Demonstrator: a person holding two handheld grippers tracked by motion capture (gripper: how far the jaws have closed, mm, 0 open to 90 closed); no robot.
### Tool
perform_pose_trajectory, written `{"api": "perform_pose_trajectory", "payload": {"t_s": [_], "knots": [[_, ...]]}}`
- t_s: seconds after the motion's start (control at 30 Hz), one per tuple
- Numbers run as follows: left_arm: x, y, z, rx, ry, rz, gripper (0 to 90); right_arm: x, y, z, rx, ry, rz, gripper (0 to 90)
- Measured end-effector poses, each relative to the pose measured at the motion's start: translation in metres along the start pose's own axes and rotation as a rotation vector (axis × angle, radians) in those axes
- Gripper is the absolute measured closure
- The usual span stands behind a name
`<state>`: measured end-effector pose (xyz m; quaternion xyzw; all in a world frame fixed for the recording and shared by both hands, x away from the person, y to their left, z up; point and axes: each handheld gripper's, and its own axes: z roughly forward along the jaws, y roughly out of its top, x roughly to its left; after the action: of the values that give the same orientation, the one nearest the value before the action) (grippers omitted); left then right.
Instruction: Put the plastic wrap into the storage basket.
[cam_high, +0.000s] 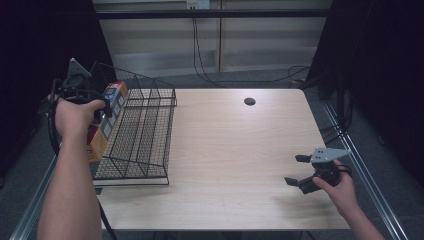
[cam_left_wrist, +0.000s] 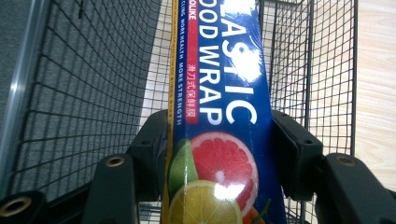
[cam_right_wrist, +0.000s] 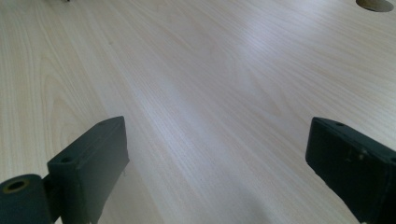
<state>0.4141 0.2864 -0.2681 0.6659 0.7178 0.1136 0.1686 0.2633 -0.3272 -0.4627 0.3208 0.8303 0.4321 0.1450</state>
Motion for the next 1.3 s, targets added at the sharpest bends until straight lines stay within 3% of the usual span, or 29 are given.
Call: {"api": "perform_pose_trajectory", "payload": {"t_s": [0.23, 0.33, 0.37, 0.5, 0.8, 0.9, 1.0, 1.07, 1.3], "knots": [[0.0, -0.001, 0.008, 0.003, 0.013, -0.012, 44.0, 0.0, 0.0, 0.0, 0.003, 0.006, 0.0, 5.7], [0.002, 0.0, 0.01, 0.008, 0.019, 0.001, 43.6, 0.0, 0.0, 0.0, 0.004, 0.008, 0.0, 5.7], [0.001, 0.0, 0.012, 0.006, 0.019, -0.013, 43.5, 0.0, 0.0, 0.0, 0.004, 0.01, -0.001, 5.7], [0.002, 0.001, 0.016, 0.029, 0.017, -0.005, 43.2, -0.001, -0.001, 0.001, 0.006, 0.01, 0.0, 5.7], [0.0, 0.002, 0.02, 0.043, 0.019, -0.029, 41.3, -0.001, -0.001, 0.0, 0.007, 0.012, -0.001, 5.8], [-0.001, 0.003, 0.018, 0.034, 0.05, -0.021, 40.8, -0.001, -0.002, 0.0, 0.008, 0.013, -0.001, 5.8], [0.0, 0.004, 0.012, -0.002, 0.011, -0.038, 41.3, -0.001, -0.002, 0.0, 0.008, 0.013, -0.001, 5.8], [-0.001, 0.004, 0.008, 0.002, 0.024, -0.021, 40.8, -0.001, -0.002, 0.0, 0.008, 0.011, -0.003, 5.8], [-0.007, 0.002, -0.002, -0.023, -0.006, -0.01, 36.9, -0.001, -0.001, 0.0, 0.009, 0.017, -0.004, 5.8]]}}
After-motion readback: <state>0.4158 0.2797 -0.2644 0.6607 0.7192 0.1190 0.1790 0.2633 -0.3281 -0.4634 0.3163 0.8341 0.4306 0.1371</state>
